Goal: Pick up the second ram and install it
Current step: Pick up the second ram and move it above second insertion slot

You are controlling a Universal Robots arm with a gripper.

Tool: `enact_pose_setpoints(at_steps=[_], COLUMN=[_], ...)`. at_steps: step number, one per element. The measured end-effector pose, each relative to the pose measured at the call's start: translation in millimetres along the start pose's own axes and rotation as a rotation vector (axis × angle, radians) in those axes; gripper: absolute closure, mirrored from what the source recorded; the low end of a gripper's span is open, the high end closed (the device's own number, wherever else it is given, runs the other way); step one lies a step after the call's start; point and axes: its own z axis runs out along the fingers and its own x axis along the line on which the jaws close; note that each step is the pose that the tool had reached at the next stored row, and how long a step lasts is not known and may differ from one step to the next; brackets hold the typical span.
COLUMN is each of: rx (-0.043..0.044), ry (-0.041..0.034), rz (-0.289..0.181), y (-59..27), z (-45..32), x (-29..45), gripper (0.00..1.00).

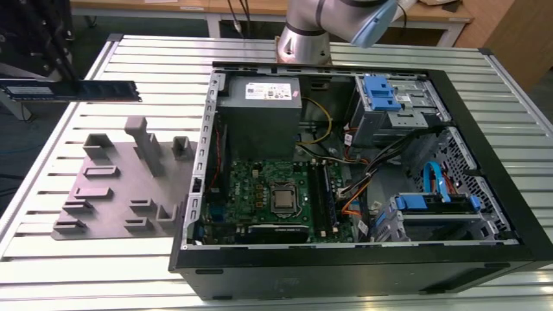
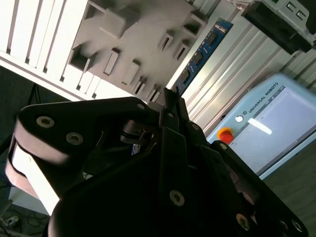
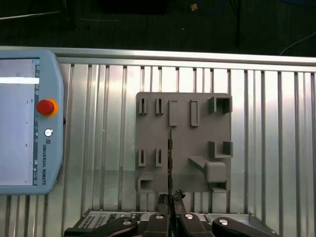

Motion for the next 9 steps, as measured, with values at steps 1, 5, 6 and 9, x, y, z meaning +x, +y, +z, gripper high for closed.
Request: enact_pose_setpoints(at_steps=[1,5,6,9], rx=[-0.0003,-0.0003,-0.0003,-0.0004], ry=[0.0004,0.0002,0.0002,0.0004], rz=[0.000,0.000,0.000,0.000], y=[-2.3,-14.0,-16.4,-24.2], z=[1.6,6.7,7.3,8.5], x=[0.1,0.3,0.4,0.6], gripper=[0.89,0.89,0.89,0.89])
